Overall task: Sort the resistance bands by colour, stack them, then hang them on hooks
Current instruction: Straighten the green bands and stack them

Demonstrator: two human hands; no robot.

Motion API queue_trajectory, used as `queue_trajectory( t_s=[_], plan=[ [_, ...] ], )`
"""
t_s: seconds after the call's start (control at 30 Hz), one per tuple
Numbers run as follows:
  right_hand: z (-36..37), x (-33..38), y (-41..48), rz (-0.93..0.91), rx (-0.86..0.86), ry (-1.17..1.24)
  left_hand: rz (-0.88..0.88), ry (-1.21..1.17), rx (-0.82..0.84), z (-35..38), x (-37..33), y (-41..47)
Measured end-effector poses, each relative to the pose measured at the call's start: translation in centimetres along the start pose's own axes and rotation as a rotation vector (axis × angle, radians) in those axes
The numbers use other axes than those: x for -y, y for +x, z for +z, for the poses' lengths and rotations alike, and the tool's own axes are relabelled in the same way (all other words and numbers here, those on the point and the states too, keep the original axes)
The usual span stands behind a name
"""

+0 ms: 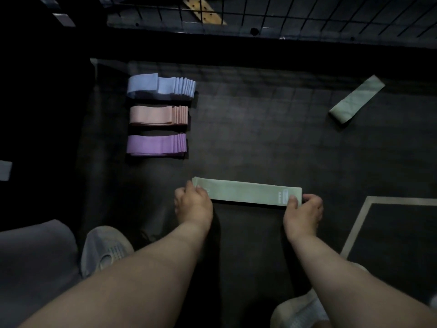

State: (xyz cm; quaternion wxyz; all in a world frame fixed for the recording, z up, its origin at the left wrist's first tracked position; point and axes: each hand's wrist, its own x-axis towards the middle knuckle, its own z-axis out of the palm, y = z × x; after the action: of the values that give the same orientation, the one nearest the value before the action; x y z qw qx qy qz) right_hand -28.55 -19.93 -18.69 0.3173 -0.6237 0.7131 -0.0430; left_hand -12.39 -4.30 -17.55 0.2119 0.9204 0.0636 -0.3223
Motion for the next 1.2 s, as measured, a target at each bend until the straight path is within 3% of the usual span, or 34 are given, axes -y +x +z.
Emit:
queue_trajectory(
  t_s=[0.23,0.33,0.43,0.5,0.6,0.8,1.0,1.2],
  plan=[
    [-0.2,0.0,0.8,0.002,0.038,-0.027,0.087,0.135,-0.016,-0.3,0.6,0.4],
    [-0.4,0.5,0.3,-0.05,-0.025,-0.125,0.153,0.262,-0.11,-0.4,0.5,-0.1],
    [-0.2,0.5,-0.5,-0.493,-0.052,-0.348,0.647,0.452,-0.208,0.1,0.8,-0.2],
    [0.4,0.2,-0.5,-0.829,0.074,-0.546,0.947,0.654,-0.114,0.2,0.3,0.0],
    [1.0,0.4,0.1,-1.02,0.186,-0.715,1.042,0.909,0.051,0.2,-1.3,0.3],
    [0.1,1.4,1.3,-0.959,0.199,-0.634,1.037,0.911,0.098,-0.1,-1.3,1.1],
    [-2.8,7.7,11.3,-0.283,0.098,-0.433,1.082,0.639,-0.068,0.1,-2.2,0.7],
    [-6.1,13.2,20.4,-0.241,0.195,-0.659,1.134,0.42,-0.141,0.9,-3.7,0.2]
  ],
)
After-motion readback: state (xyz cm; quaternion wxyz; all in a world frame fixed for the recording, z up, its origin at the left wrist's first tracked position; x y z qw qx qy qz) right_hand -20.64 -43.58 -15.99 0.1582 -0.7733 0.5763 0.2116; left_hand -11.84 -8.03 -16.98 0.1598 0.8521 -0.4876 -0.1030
